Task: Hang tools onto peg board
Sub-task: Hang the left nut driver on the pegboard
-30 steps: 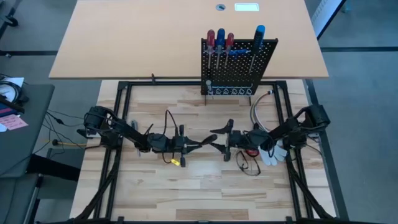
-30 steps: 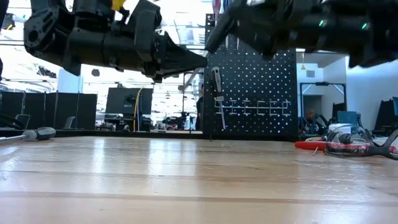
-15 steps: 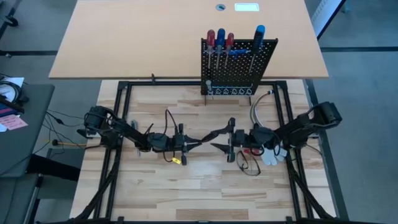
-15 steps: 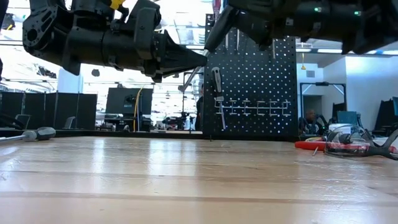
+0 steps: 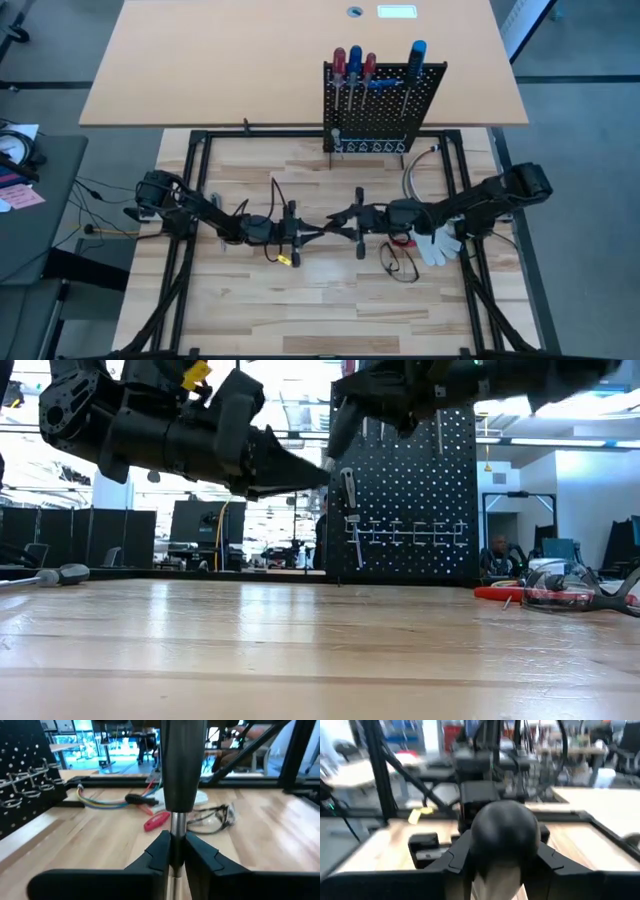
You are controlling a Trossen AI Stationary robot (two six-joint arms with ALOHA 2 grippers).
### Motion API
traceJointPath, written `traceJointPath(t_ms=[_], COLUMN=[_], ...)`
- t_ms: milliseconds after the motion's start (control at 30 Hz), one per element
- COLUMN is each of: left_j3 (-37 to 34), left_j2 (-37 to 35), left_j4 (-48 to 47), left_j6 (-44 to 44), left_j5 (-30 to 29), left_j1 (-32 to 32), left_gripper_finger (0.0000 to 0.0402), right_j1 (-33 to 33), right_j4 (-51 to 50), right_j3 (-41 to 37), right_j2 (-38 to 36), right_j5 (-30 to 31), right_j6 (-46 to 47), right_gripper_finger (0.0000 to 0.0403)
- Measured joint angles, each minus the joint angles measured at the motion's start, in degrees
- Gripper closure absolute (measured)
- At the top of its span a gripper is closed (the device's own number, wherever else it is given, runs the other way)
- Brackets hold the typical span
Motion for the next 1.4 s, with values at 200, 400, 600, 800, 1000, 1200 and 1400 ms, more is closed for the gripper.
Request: traceJointPath(t_ms=[200,400,600,800,1000,1200,1400], left_j3=[0.08,0.04,0.28,0.28,0.28,0.26,0.26], left_j2=[-1.81,-3.28,-3.37,-3.37,-3.37,-3.34,-3.34], left_j4=[-12.5,-25.37,-25.11,-25.2,-25.23,-25.13,-25.06], left_j6=[-2.35,-7.04,-6.62,-6.67,-6.53,-6.59,-6.64], left_j5=[-4.13,-4.42,-4.25,-4.23,-4.12,-4.08,-4.08], left_j1=[1.47,2.09,2.09,2.07,1.72,1.72,1.72], left_gripper_finger=[0.0303,0.0275,0.0273,0.0273,0.0273,0.0273,0.0273], right_j1=[-1.55,-7.52,-15.8,-20.85,-24.38,-26.93,-28.02], right_j4=[-27.83,-49.48,-48.42,-39.62,-39.71,-41.01,-41.5], right_j3=[9.75,19.37,20.51,20.49,20.49,20.47,20.47], right_j2=[-8.5,-13.02,-11.74,-8.72,-7.7,-4.58,-1.99], right_j5=[10.75,23.31,24.78,24.27,20.41,17.46,17.23], right_j6=[-0.41,-1.28,-5.84,-9.79,-7.14,-4.95,-3.74], right_gripper_finger=[0.0283,0.0283,0.0283,0.0283,0.0283,0.0283,0.0283])
